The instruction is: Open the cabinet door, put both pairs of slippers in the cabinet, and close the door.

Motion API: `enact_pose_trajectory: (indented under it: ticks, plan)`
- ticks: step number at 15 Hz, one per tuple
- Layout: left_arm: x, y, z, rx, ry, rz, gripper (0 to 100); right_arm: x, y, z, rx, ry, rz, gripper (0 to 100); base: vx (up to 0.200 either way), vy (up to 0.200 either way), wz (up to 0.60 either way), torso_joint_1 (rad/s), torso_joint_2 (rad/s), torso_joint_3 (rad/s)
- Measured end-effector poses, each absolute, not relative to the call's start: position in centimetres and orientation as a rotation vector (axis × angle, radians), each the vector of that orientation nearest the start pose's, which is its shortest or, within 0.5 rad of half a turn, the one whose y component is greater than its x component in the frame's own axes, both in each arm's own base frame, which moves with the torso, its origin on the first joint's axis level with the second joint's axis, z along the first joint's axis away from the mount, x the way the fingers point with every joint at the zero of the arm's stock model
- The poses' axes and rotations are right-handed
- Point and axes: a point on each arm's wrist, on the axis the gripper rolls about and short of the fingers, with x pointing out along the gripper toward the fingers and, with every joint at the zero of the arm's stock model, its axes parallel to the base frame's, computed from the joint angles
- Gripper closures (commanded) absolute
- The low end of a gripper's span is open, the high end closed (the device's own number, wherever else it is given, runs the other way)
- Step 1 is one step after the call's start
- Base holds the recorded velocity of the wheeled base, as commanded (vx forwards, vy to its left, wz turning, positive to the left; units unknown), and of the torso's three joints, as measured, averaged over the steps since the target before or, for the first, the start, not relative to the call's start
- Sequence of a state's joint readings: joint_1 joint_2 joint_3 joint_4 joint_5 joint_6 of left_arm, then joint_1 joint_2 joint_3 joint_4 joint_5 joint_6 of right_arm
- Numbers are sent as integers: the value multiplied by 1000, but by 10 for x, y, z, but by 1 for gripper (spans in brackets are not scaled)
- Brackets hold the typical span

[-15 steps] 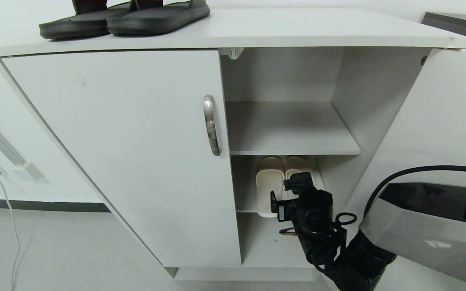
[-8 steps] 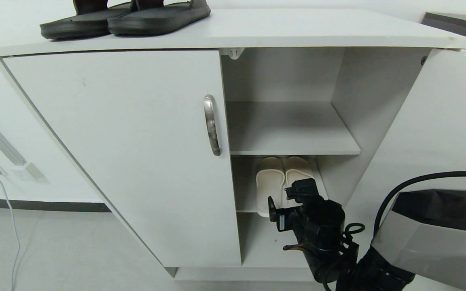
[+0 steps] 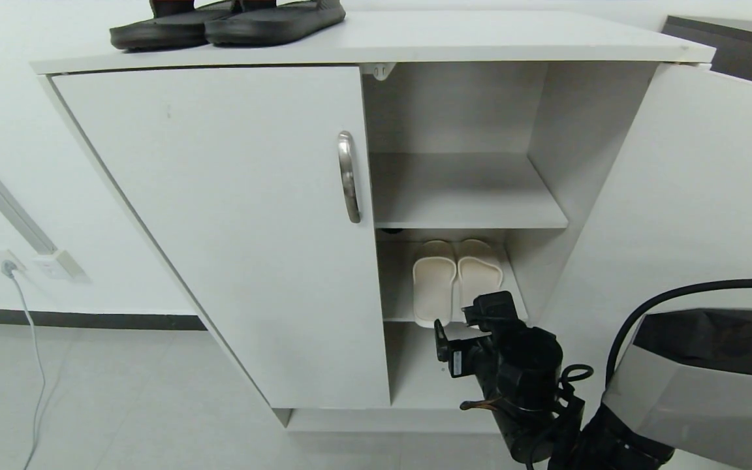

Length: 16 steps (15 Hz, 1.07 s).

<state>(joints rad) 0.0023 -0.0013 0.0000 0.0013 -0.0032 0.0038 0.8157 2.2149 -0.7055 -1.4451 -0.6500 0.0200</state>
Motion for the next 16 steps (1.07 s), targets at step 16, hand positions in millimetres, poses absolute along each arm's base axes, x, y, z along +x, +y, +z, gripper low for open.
enact_pose_trajectory:
  ticks: [16]
  plan:
    - [-23, 0, 75, 6, 0, -2, 100, 258, 250, 64, -22, 36, 156, 0, 0, 0, 0, 0, 1, 16]
